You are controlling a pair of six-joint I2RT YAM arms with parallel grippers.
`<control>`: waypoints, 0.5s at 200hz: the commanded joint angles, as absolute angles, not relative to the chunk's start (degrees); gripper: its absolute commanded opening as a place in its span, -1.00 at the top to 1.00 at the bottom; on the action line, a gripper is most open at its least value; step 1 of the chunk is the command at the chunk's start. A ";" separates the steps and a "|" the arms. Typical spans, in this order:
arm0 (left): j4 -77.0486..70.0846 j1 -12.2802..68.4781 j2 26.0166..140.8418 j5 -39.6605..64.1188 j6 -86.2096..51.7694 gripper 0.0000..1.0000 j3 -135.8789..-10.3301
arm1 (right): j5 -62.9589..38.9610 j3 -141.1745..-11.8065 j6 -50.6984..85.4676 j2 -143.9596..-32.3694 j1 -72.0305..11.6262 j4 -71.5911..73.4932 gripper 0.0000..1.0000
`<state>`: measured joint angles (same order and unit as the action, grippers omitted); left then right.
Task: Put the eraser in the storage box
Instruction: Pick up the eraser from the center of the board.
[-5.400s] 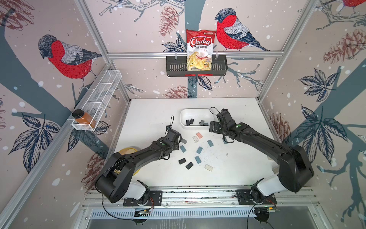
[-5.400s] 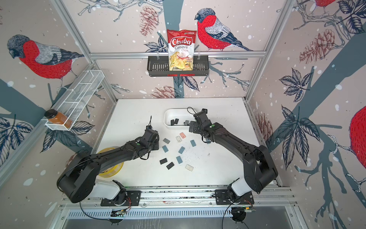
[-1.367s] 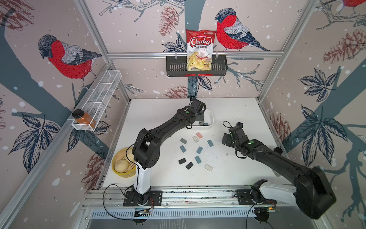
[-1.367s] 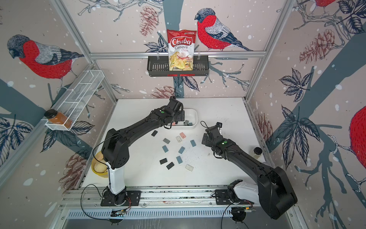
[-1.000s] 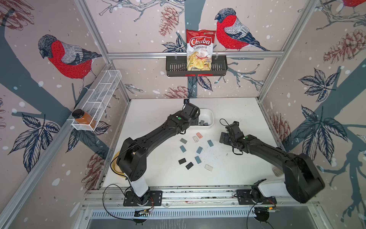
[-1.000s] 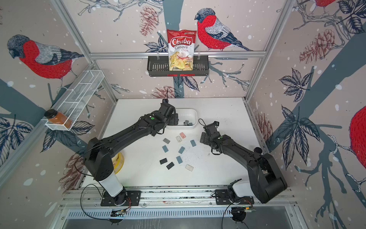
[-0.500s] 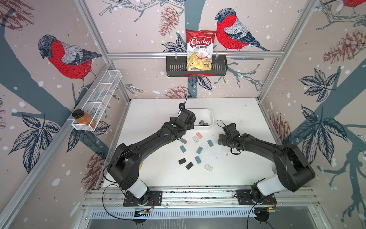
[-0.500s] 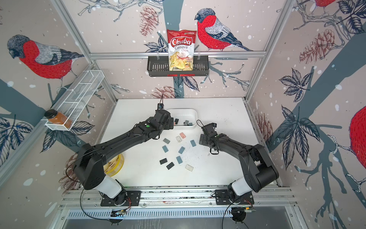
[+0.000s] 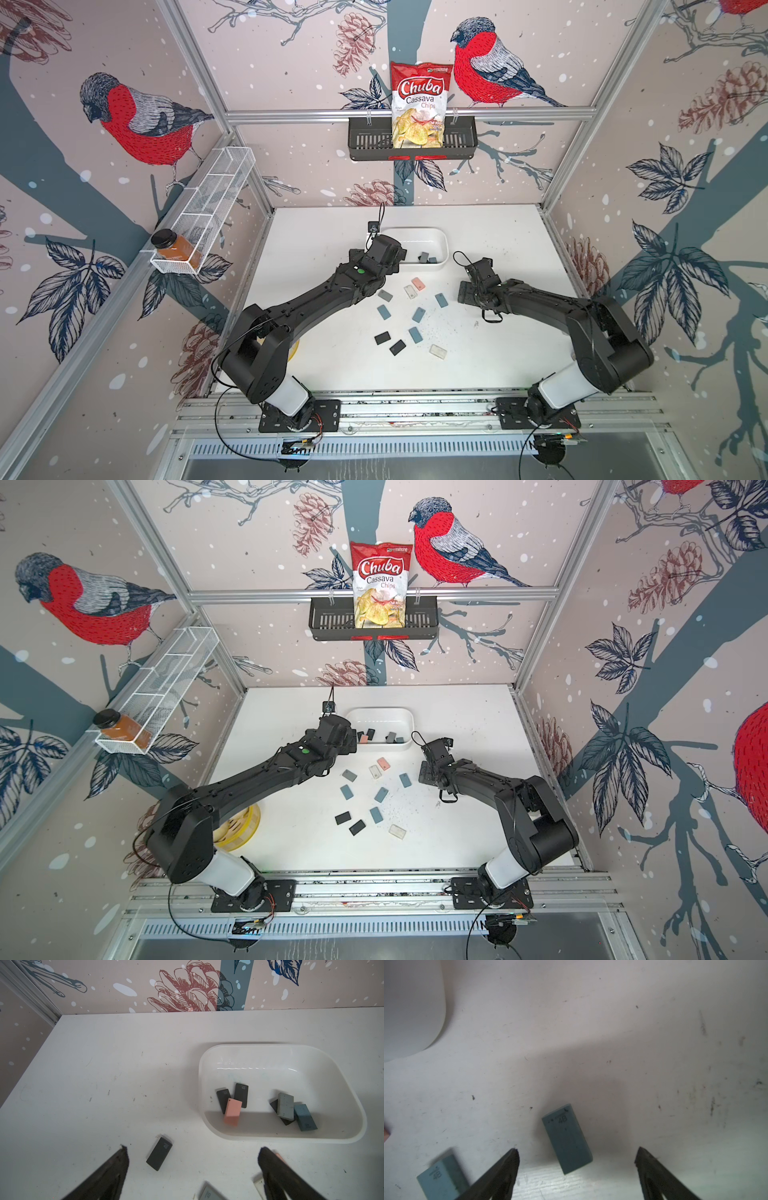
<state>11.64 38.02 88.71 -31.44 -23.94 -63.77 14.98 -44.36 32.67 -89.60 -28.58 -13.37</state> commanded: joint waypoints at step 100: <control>10.94 34.19 87.91 -27.15 -28.68 -0.94 -64.57 | 14.71 -45.42 31.73 -92.01 -28.52 -12.27 -0.31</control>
<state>11.20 34.30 88.29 -27.38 -27.90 -64.03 14.74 -45.32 31.66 -91.74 -28.56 -12.88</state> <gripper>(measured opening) 0.970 0.660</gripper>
